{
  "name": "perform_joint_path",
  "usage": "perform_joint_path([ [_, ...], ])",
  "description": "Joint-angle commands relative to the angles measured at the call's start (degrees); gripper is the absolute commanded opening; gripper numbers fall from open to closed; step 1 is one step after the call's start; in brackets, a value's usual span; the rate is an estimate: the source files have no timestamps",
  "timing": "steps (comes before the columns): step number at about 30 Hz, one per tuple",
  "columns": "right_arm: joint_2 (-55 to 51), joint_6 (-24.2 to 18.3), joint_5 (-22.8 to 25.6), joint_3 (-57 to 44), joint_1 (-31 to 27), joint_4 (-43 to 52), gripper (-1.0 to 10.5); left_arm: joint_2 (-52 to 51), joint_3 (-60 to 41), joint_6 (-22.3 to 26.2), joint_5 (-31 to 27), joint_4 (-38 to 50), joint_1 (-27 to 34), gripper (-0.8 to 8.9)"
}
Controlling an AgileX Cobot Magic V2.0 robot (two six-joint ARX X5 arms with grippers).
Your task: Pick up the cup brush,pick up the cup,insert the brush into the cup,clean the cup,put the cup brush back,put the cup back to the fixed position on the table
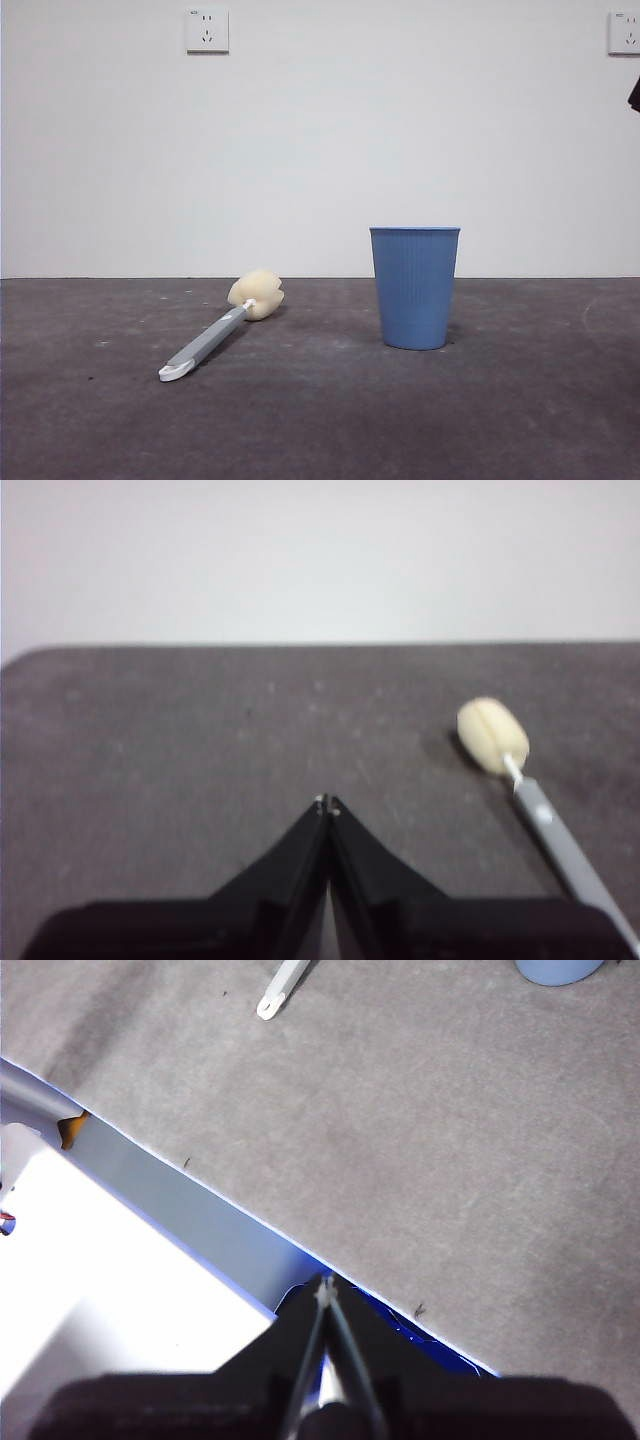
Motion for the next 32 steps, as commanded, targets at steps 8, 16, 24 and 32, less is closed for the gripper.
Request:
perform_joint_path([
  [8,-0.09,0.33,0.11,0.33,0.11,0.24,0.0,-0.42,-0.70,-1.86,0.11,-6.67,0.15,-0.03],
  [16,-0.09,0.33,0.31,0.33,0.09,0.24,0.0,-0.42,-0.70,-1.86,0.02,-6.67,0.15,-0.03],
  [24,-0.09,0.33,0.31,0.33,0.09,0.24,0.0,-0.42,-0.70,-1.86,0.02,-6.67,0.15,-0.03],
  [32,-2.47,-9.68,4.07,0.26,-2.82,3.13,0.0,-0.42,-0.70,-1.86,0.02,-6.67,0.15,-0.03],
])
